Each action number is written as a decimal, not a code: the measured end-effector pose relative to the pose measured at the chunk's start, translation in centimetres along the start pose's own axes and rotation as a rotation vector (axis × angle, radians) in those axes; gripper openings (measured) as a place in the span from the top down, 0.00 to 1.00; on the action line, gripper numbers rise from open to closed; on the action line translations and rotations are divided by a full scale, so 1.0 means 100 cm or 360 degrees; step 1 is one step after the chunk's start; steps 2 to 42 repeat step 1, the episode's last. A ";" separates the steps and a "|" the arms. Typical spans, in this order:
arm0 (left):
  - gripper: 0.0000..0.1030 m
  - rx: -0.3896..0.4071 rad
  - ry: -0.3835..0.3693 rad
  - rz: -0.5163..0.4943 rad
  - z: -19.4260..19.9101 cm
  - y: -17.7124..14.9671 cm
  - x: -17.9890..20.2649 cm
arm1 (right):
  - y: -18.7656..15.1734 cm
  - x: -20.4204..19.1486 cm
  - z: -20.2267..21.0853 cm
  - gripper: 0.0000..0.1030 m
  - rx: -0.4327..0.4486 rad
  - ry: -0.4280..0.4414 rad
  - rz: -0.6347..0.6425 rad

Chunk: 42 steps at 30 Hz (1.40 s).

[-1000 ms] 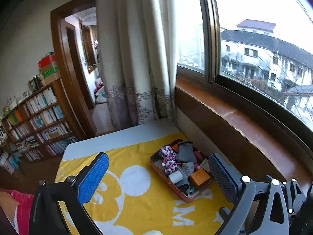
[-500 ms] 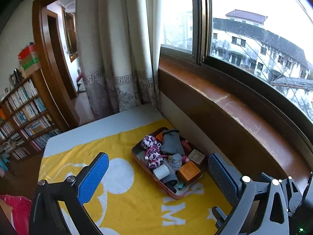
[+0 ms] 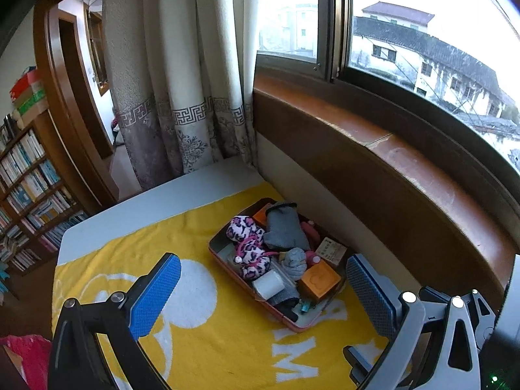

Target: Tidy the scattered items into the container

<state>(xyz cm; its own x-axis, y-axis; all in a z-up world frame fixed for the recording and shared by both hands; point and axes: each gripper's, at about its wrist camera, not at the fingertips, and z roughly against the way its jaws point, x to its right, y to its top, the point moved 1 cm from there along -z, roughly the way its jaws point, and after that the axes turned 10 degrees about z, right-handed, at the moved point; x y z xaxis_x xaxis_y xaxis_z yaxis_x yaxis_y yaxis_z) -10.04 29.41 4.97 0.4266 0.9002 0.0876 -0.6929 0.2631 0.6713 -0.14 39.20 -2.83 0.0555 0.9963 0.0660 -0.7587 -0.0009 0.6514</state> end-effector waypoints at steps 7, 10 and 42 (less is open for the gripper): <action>0.00 -0.0006 -0.0001 -0.0011 -0.002 0.000 -0.001 | 0.000 -0.001 -0.004 0.00 -0.0019 0.0016 -0.0010; 0.00 -0.0006 -0.0001 -0.0011 -0.002 0.000 -0.001 | 0.000 -0.001 -0.004 0.00 -0.0019 0.0016 -0.0010; 0.00 -0.0006 -0.0001 -0.0011 -0.002 0.000 -0.001 | 0.000 -0.001 -0.004 0.00 -0.0019 0.0016 -0.0010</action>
